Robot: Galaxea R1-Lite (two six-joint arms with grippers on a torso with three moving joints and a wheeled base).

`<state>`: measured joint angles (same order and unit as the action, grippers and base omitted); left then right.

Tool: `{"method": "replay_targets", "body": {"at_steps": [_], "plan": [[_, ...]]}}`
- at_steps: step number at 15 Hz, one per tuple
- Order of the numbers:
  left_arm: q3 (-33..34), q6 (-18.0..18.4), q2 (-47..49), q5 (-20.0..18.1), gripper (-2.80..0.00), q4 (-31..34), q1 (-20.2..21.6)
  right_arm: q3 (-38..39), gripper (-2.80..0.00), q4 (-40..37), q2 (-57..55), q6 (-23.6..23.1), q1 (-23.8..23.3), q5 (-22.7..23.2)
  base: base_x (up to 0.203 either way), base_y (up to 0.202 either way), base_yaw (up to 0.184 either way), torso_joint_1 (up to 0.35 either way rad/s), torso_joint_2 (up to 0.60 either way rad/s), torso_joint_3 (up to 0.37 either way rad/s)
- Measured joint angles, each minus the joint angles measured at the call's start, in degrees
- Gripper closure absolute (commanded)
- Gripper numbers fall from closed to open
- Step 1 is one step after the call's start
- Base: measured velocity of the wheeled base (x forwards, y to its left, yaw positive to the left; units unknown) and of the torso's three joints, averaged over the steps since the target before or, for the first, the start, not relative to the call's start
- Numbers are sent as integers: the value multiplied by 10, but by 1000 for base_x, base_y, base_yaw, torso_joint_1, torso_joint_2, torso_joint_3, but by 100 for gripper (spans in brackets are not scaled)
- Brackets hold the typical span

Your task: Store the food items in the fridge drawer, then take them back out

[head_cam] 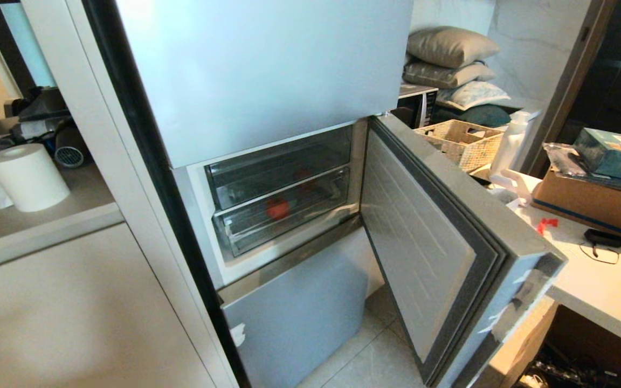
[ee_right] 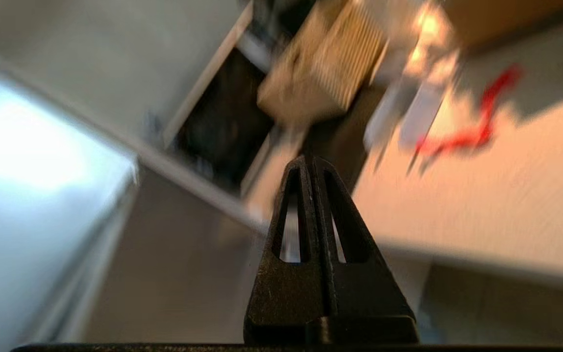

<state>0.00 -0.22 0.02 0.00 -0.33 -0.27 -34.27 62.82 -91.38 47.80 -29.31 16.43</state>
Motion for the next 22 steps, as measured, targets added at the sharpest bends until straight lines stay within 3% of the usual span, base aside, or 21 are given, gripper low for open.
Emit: {"method": "replay_targets", "body": {"at_steps": [5,10,13,16,22], "plan": [[0,0,0,0,0,0,0,36,0,3,-60,-113,186,-2,0,0,0,0,0,0],[0,0,0,0,0,0,0,30,0,30,-98,-152,367,-9,0,0,0,0,0,0],[0,0,0,0,0,0,0,0,0,48,-133,-173,456,-48,0,0,0,0,0,0],[0,0,0,0,0,0,0,-76,0,50,-190,-199,541,-100,0,0,0,0,0,0],[0,0,0,0,0,0,0,-323,0,49,-341,-226,646,-115,0,0,0,0,0,0]]}}
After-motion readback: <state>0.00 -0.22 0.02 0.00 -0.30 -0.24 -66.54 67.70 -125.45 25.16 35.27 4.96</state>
